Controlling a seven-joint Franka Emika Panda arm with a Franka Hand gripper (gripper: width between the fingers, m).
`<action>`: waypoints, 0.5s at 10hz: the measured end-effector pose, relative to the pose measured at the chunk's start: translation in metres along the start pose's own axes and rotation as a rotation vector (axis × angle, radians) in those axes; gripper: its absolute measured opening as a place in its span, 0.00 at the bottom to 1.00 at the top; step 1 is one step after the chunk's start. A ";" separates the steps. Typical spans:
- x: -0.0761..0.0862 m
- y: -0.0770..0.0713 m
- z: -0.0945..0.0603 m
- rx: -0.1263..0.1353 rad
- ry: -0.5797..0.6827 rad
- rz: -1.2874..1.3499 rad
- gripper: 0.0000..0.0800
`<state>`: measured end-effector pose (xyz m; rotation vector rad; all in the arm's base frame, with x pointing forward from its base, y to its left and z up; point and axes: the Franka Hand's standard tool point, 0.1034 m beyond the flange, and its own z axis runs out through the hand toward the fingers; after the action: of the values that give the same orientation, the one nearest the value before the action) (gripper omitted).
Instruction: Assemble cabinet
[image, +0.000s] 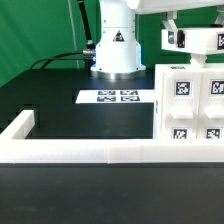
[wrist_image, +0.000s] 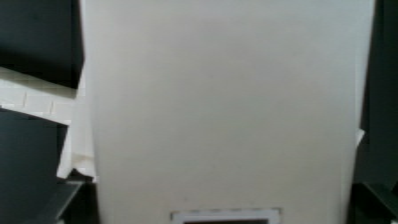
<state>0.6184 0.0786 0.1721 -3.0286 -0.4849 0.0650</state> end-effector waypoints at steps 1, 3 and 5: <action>0.000 0.000 0.000 0.000 0.000 -0.001 0.70; 0.000 -0.005 0.002 0.002 -0.003 -0.007 0.70; 0.000 -0.006 0.005 0.000 -0.007 -0.014 0.70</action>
Offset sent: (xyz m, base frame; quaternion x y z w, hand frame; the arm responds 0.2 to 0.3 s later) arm -0.0041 0.0130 -0.0088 -0.0162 0.0018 -0.0197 0.9997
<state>0.6160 0.0844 0.1678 -3.0258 -0.5060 0.0755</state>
